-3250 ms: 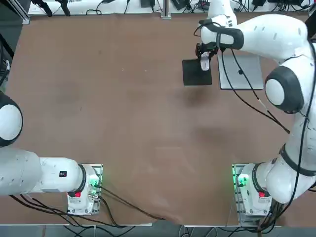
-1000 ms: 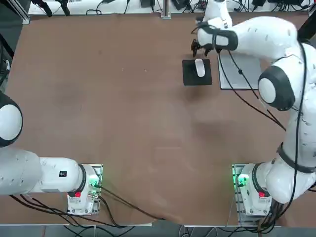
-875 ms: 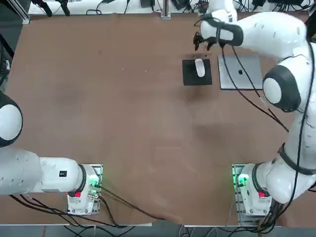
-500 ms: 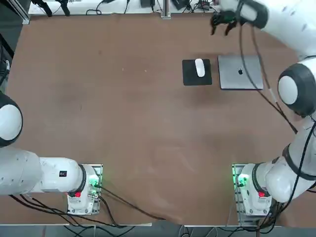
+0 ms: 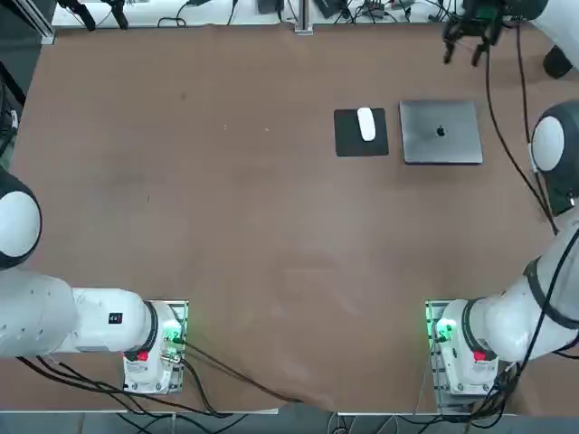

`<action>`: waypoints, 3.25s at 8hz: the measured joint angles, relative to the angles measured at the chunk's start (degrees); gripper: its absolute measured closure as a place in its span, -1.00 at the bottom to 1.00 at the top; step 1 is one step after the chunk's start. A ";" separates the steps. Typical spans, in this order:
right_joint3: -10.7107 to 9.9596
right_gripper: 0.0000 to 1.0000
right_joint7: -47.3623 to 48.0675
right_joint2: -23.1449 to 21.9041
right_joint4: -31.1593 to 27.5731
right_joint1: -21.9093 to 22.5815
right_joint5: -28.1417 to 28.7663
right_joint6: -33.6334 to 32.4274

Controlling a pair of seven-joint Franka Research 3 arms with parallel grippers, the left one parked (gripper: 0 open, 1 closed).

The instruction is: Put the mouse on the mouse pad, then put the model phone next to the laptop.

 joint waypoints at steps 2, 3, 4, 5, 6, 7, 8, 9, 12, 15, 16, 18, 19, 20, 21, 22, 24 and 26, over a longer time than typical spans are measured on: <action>-0.49 -1.00 -10.24 4.16 -0.11 -10.58 -2.29 1.32; -0.58 -1.00 -15.64 5.93 -0.11 -15.60 -2.91 2.77; -0.60 -1.00 -20.80 7.33 -0.18 -19.98 -3.06 3.99; -0.74 -1.00 -24.11 7.79 -0.97 -22.78 -4.19 4.20; -1.04 -1.00 -26.10 7.11 -3.48 -24.81 -5.87 5.19; -1.42 -1.00 -27.73 5.09 -7.77 -26.43 -7.36 8.57; -2.08 -1.00 -29.50 2.25 -12.95 -27.57 -8.65 13.12; -2.62 -1.00 -32.06 -0.52 -18.28 -29.19 -9.36 17.99; -2.86 -1.00 -36.92 -2.99 -29.99 -33.88 -9.51 32.68; -2.82 -1.00 -37.18 -2.83 -32.71 -34.24 -9.53 36.97; -2.81 -1.00 -38.02 -2.61 -32.78 -34.64 -9.56 38.38; -2.82 -1.00 -40.00 -2.08 -32.82 -35.89 -9.56 39.86; -2.82 -1.00 -40.19 -1.81 -32.99 -36.28 -9.56 40.27; -2.82 -1.00 -40.23 -1.33 -33.34 -36.67 -9.56 41.48; -2.81 -0.98 -40.25 -0.74 -33.75 -37.06 -9.56 42.91; -2.82 -0.97 -40.53 -0.05 -34.33 -37.57 -9.56 44.62; -2.82 -0.83 -41.23 1.60 -35.68 -38.46 -9.56 48.25; -2.74 -0.02 -41.27 2.30 -35.82 -38.53 -9.56 48.96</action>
